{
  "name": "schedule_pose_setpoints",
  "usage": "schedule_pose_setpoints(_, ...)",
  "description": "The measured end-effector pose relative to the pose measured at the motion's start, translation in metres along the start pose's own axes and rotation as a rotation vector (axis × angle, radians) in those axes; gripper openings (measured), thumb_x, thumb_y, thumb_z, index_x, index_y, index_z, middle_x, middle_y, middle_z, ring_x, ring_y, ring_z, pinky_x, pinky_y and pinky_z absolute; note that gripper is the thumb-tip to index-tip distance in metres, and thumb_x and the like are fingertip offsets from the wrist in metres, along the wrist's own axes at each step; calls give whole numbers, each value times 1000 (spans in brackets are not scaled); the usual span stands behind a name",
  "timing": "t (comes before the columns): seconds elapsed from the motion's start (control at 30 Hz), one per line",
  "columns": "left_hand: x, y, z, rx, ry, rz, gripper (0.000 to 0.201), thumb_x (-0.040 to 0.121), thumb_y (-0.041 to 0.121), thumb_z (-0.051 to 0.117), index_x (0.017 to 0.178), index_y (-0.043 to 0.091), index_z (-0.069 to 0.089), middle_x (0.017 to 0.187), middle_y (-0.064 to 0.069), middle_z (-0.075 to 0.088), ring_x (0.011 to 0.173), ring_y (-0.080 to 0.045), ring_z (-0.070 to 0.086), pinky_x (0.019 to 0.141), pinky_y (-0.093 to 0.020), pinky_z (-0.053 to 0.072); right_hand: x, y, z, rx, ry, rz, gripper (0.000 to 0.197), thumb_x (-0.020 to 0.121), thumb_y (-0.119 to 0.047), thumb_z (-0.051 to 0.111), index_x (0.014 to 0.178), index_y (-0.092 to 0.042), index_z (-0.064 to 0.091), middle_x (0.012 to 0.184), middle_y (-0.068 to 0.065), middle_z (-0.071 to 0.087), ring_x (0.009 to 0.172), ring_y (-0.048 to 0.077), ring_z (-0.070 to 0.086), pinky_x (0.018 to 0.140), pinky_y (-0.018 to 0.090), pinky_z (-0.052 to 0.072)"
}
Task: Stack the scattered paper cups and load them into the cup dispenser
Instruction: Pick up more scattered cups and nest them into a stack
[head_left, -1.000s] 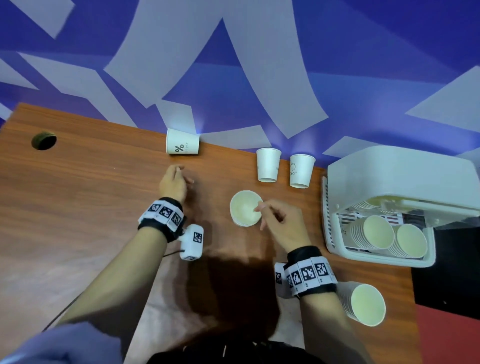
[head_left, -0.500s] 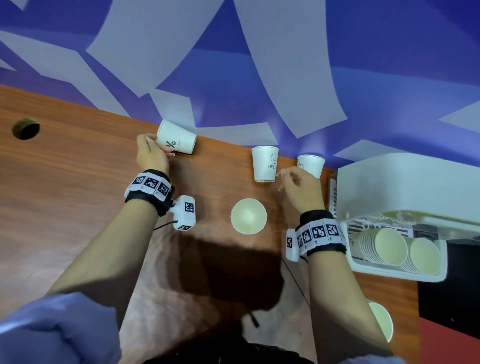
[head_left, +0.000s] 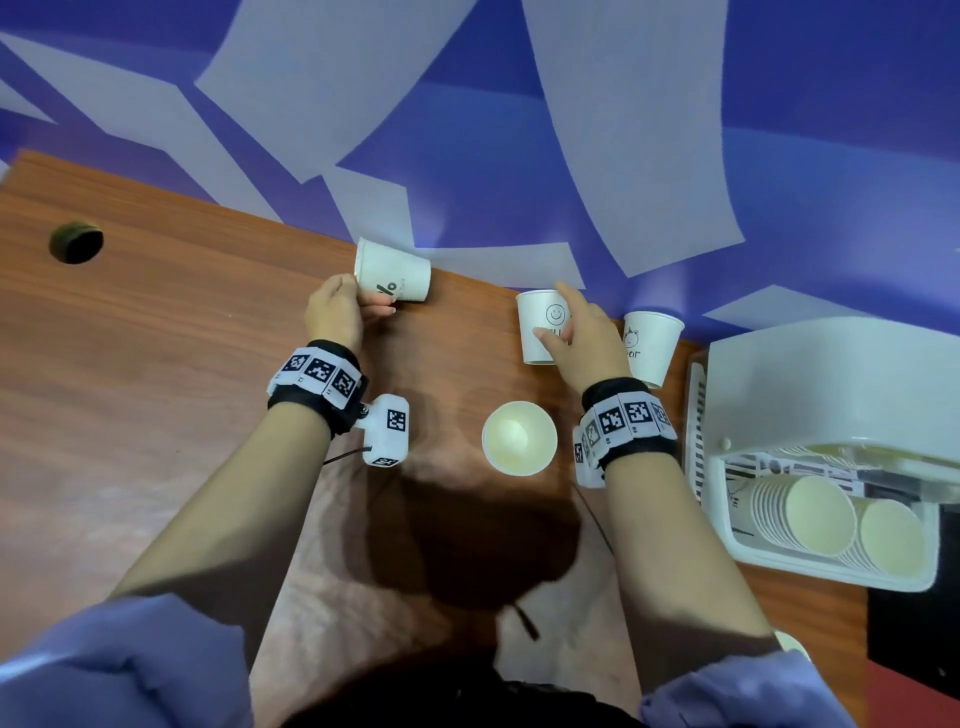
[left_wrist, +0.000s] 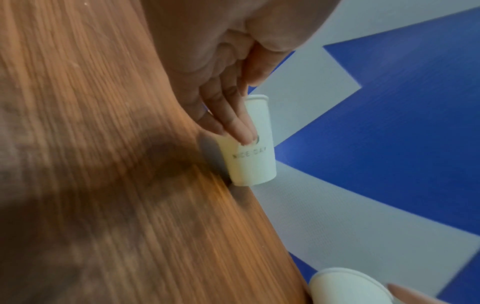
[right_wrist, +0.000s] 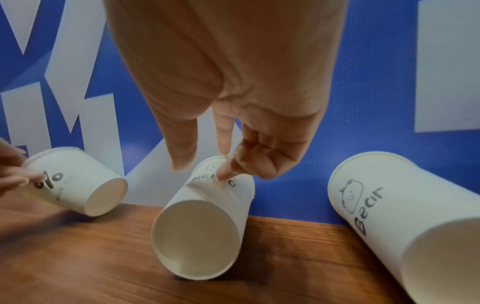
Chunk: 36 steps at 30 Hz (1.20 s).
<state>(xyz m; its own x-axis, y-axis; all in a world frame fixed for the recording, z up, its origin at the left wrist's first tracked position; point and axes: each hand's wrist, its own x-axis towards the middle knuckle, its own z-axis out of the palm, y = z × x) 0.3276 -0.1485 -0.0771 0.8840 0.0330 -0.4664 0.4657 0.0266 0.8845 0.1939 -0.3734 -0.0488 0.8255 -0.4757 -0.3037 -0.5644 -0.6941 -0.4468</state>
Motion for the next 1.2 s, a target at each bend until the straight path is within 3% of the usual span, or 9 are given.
schedule_pose_setpoints(0.13, -16, 4, -2, 16, -38, 85, 29, 94, 7, 33, 73, 12, 52, 44, 0, 63, 43, -12, 58, 55, -24, 51, 4, -3, 1, -70, -78, 10, 74, 90, -30, 63, 151, -27, 20, 124, 14, 54, 115, 30, 54, 96, 41, 46)
schedule_pose_setpoints(0.2, -30, 7, -3, 45, -80, 152, 29, 95, 8, 36, 71, 13, 53, 42, 2, 61, 43, -11, 56, 53, -21, 49, 3, -7, 1, -104, -88, 20, 72, 88, -30, 67, 146, -25, 26, 126, 14, 55, 116, 32, 54, 93, 42, 47)
schedule_pose_setpoints(0.37, -70, 15, -8, 138, -172, 347, 30, 95, 12, 41, 70, 15, 57, 46, 7, 59, 52, -16, 53, 51, -21, 45, -7, -13, -2, -40, -17, 83, 54, 78, -27, 77, 118, -22, 40, 108, 10, 65, 99, 31, 63, 79, 39, 53)
schedule_pose_setpoints(0.53, -116, 21, -10, 157, -361, 437, 27, 91, 26, 44, 73, 10, 58, 52, 3, 57, 54, -24, 50, 55, -29, 42, -26, -11, -10, 60, 94, 146, 34, 82, -29, 72, 105, -17, 50, 100, 8, 68, 95, 29, 62, 79, 34, 49)
schedule_pose_setpoints(0.63, -143, 21, -11, 172, -479, 454, 31, 89, 34, 45, 76, 9, 58, 55, -1, 58, 56, -28, 51, 57, -32, 42, -41, -3, -16, 150, 140, 165, 25, 80, -33, 72, 91, -16, 57, 78, -2, 63, 89, 25, 60, 77, 33, 48)
schedule_pose_setpoints(0.73, -164, 17, -10, 172, -587, 476, 28, 91, 31, 44, 78, 11, 59, 56, 0, 58, 54, -23, 52, 56, -26, 43, -58, 6, -22, 299, 227, 161, 26, 78, -39, 73, 80, -19, 56, 65, -9, 56, 82, 24, 60, 76, 36, 52)
schedule_pose_setpoints(0.9, -179, 1, -10, 289, -653, 503, 30, 92, 28, 42, 77, 9, 60, 54, 6, 59, 52, -9, 53, 56, -20, 44, -89, 13, -36, 534, 420, 149, 32, 85, -51, 59, 70, -22, 58, 71, -1, 71, 71, 20, 67, 77, 43, 56)
schedule_pose_setpoints(1.0, -181, -7, -11, 352, -690, 469, 25, 92, 21, 42, 78, 9, 60, 56, 3, 59, 54, -9, 52, 58, -20, 44, -109, 10, -45, 703, 504, 142, 30, 87, -43, 58, 64, -23, 56, 62, 0, 71, 64, 23, 68, 75, 42, 57)
schedule_pose_setpoints(1.2, -180, -16, -12, 424, -651, 433, 25, 96, 19, 39, 86, 12, 61, 57, -4, 60, 54, -15, 54, 59, -22, 45, -139, 2, -52, 924, 497, 0, 33, 93, -16, 59, 63, -5, 52, 51, 11, 58, 45, 13, 55, 54, 21, 44)
